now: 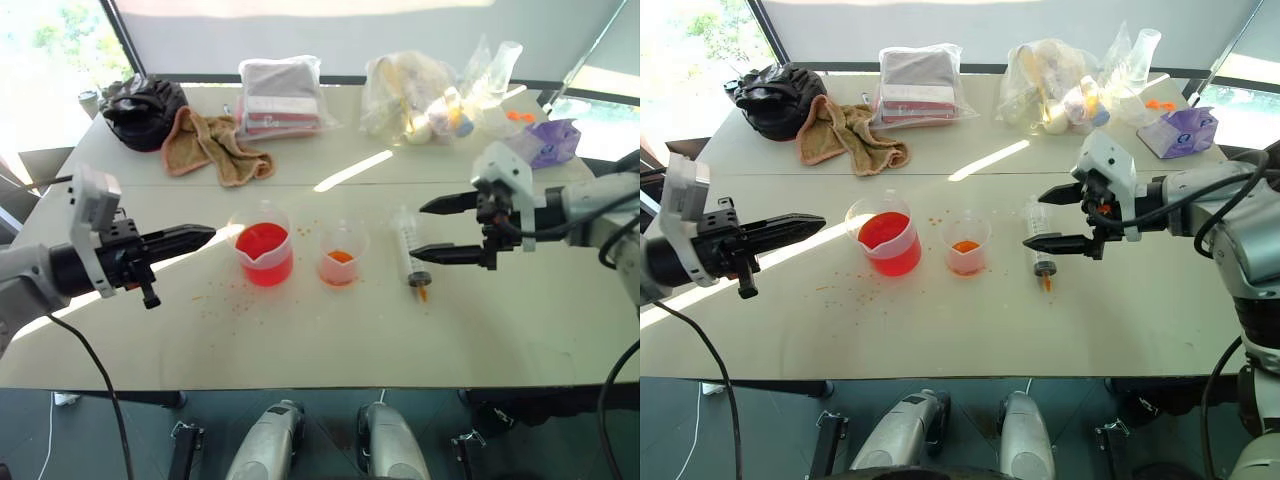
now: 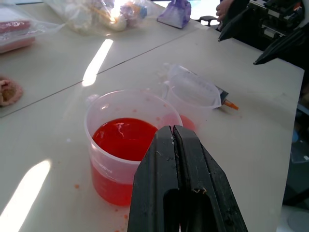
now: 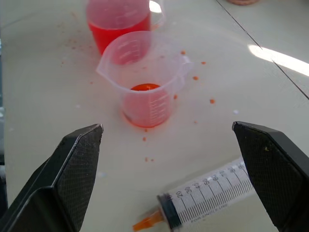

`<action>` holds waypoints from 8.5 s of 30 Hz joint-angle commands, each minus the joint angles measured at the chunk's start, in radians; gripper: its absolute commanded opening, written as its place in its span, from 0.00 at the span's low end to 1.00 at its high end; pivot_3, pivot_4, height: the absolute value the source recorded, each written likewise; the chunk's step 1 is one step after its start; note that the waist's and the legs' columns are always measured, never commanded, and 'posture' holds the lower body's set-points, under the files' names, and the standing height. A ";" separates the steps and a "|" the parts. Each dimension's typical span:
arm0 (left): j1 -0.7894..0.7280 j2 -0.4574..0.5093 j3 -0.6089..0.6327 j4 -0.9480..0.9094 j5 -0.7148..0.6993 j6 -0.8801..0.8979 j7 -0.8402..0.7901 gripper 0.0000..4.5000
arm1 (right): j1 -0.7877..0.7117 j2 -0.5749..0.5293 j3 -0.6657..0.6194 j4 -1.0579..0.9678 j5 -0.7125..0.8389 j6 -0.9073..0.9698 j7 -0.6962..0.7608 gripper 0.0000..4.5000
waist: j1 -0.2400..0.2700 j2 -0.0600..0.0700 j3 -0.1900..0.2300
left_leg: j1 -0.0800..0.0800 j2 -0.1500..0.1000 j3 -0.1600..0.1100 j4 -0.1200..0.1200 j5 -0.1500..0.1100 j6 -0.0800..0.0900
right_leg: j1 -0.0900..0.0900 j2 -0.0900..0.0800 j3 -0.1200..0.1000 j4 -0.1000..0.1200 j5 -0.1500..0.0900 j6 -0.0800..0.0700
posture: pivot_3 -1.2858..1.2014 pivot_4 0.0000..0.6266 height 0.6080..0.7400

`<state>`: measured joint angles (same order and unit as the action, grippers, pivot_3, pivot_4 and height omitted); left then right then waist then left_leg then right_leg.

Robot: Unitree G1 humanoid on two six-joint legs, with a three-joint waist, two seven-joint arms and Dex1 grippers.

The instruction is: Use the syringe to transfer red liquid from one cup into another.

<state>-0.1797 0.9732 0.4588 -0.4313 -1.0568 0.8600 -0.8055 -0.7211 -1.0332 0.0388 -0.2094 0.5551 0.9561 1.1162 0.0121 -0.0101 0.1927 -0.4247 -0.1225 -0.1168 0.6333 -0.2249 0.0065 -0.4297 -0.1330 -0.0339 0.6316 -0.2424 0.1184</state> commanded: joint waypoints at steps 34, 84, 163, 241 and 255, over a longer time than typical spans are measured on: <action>-0.001 -0.089 0.041 -0.069 0.024 -0.046 0.099 0.00 | -0.704 0.666 0.200 1.094 -0.252 0.655 -0.920 0.33 | -0.033 0.000 -0.001 | 0.000 0.000 0.004 0.001 0.007 -0.010 | -0.010 0.004 0.006 0.018 0.001 -0.001 | 0.52 0.24 0.96; -0.185 0.118 0.218 0.037 -0.115 0.105 0.134 0.00 | -0.300 1.073 0.112 0.514 -0.152 -0.693 -0.263 0.32 | -0.049 -0.001 -0.002 | 0.004 0.016 0.005 -0.002 0.012 -0.015 | -0.012 0.020 0.008 0.018 0.010 -0.015 | 0.52 0.24 0.96; -0.237 -0.064 -0.064 -0.059 0.054 0.001 0.505 0.27 | -0.132 1.083 0.218 0.401 -0.247 -0.662 -0.255 0.32 | -0.054 -0.001 -0.002 | 0.007 0.017 0.005 -0.004 0.013 -0.017 | -0.011 0.022 0.009 0.018 0.010 -0.016 | 0.52 0.24 0.96; -0.299 -0.103 0.003 -0.071 0.052 0.041 0.455 0.71 | -0.120 1.190 0.189 0.557 -0.339 -0.806 -0.365 0.32 | -0.055 -0.001 -0.002 | 0.010 0.018 0.005 -0.005 0.013 -0.018 | -0.008 0.023 0.009 0.018 0.011 -0.016 | 0.52 0.24 0.96; -0.063 -0.038 0.167 -0.089 0.045 0.041 0.359 0.71 | -0.169 1.125 0.158 0.499 -0.331 -0.768 -0.356 0.32 | -0.055 -0.001 -0.002 | 0.010 0.019 0.004 -0.005 0.013 -0.018 | -0.009 0.024 0.010 0.018 0.011 -0.017 | 0.52 0.24 0.96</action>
<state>-0.2455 0.9144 0.5652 -0.5149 -1.0129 0.9106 -0.4371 -0.8514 0.0917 0.2172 0.3695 0.1998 0.1844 0.7543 -0.0425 -0.0111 0.1912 -0.4148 -0.1039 -0.1121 0.6283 -0.2121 -0.0117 -0.4382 -0.1088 -0.0240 0.6491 -0.2317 0.1018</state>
